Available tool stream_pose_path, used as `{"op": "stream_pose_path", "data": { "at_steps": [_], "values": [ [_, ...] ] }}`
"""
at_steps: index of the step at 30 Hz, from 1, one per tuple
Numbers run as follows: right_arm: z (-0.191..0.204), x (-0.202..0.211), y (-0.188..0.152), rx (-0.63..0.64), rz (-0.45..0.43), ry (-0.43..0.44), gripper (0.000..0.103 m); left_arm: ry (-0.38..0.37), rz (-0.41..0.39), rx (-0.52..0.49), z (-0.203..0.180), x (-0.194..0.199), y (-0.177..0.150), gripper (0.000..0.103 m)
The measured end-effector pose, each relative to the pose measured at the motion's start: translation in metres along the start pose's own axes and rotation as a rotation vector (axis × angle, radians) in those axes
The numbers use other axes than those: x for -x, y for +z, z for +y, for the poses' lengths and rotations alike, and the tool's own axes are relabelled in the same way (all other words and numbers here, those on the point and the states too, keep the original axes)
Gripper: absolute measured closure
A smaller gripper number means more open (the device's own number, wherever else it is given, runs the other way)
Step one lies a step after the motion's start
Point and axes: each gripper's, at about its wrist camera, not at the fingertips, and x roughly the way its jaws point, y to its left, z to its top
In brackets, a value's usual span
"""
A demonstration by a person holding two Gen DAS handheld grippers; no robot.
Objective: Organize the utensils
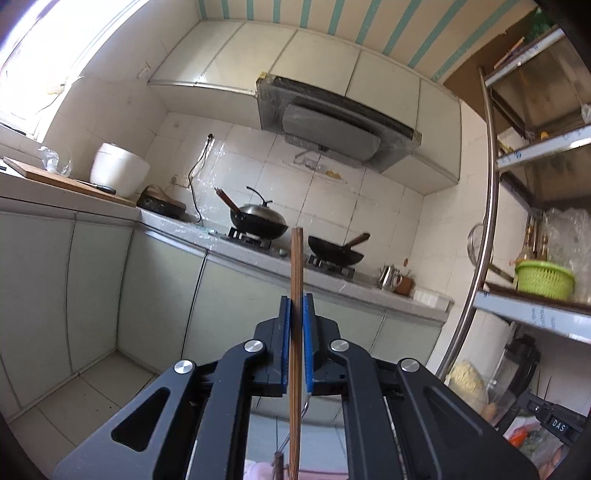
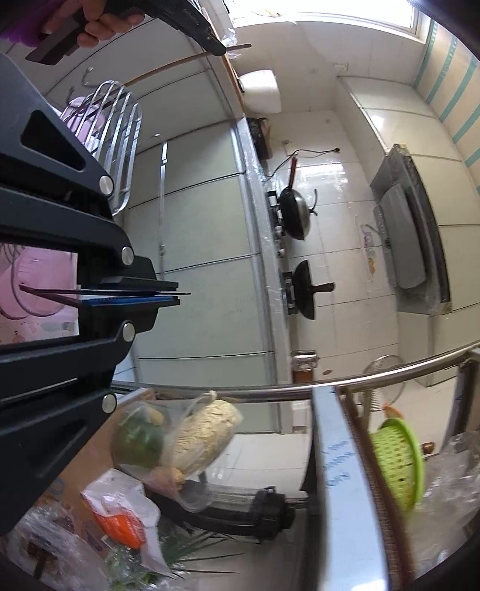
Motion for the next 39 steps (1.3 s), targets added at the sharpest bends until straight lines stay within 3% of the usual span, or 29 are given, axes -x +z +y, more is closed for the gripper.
{"op": "stream_pose_path", "data": {
  "at_steps": [7,21,29,31,33,36,39],
  "values": [
    [-0.006,-0.008,-0.029,-0.036,0.075,0.006,0.101,-0.002,0.080,-0.019,0.013,0.006,-0.026,0.098],
    [-0.016,-0.020,-0.066,-0.086,0.193,0.002,0.101,-0.040,0.276,0.040,0.032,0.014,-0.069,0.097],
    [-0.023,-0.024,-0.070,-0.130,0.231,0.041,0.095,-0.040,0.293,0.034,0.030,0.016,-0.069,0.096],
    [-0.024,-0.024,-0.070,-0.138,0.237,0.049,0.092,-0.035,0.306,0.031,0.030,0.014,-0.067,0.089],
    [-0.024,-0.021,-0.070,-0.144,0.239,0.048,0.088,-0.028,0.310,0.033,0.030,0.015,-0.066,0.074],
    [-0.027,-0.014,-0.068,-0.167,0.226,0.060,0.071,-0.028,0.310,0.046,0.032,0.016,-0.061,0.066],
    [-0.029,-0.003,-0.065,-0.176,0.213,0.060,0.069,-0.021,0.301,0.054,0.033,0.021,-0.055,0.065]
  ]
}}
